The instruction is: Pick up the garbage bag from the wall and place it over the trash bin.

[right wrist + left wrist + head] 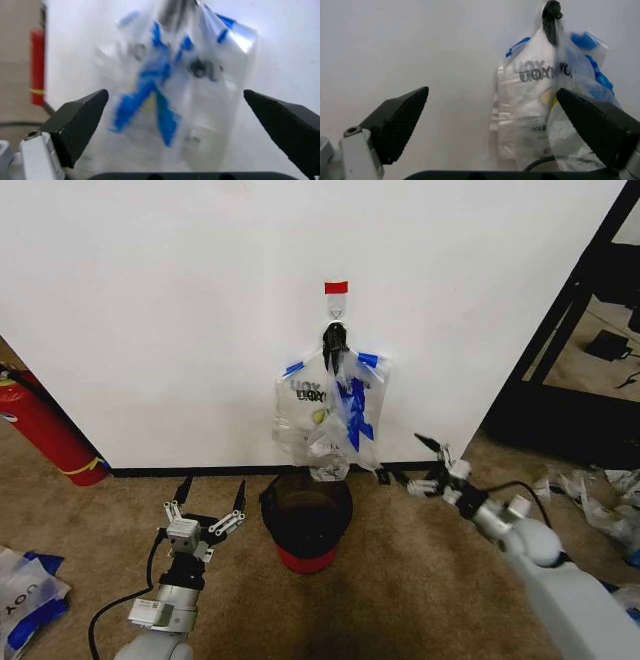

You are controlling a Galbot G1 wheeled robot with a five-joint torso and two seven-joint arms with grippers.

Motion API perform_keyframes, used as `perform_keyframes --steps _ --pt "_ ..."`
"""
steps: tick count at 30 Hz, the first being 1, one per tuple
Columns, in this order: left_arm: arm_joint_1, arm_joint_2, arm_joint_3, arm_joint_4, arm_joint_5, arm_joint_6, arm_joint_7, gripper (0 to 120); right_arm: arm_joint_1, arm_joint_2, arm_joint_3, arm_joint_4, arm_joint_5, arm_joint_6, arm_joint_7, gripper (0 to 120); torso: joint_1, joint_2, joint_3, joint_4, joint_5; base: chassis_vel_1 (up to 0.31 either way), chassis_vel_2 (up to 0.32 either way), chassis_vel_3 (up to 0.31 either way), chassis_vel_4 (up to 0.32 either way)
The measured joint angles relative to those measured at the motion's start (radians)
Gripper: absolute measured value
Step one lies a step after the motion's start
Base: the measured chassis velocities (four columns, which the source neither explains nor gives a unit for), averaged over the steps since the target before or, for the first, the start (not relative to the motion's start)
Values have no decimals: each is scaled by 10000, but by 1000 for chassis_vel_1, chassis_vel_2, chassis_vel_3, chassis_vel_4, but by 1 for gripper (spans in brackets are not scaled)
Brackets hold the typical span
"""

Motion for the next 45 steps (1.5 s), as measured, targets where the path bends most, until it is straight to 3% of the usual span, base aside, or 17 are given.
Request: perform_keyframes --steps 5,16,21,32,37,45 --pt "-15 64 -61 101 -31 -34 -34 100 1124 179 -430 -1094 -588 253 -77 99 0 0 0 -1 -2 0 0 0 0" --pt "-109 145 -196 241 -138 -92 -78 100 2697 766 -1183 -2778 -565 435 -697 61 0 0 0 -2 -3 0 0 0 0" --pt "-147 159 -183 268 -141 -85 -135 100 2851 973 -1324 -3043 -529 382 -1005 63 0 0 0 -1 -3 0 0 0 0" --pt "-252 267 -215 418 -212 -81 -192 100 3016 1050 -1058 -3571 -1039 93 -2135 97 0 0 -1 -5 -3 0 0 0 0" --pt "-279 292 -139 438 -205 -83 -192 100 3261 1318 -1093 -4061 -1092 324 -1675 94 0 0 -1 -1 -3 0 0 0 0" --pt "-284 440 -281 439 -279 -60 -221 100 3453 1479 -1314 -4171 -914 323 -1488 66 0 0 0 0 -3 0 0 0 0"
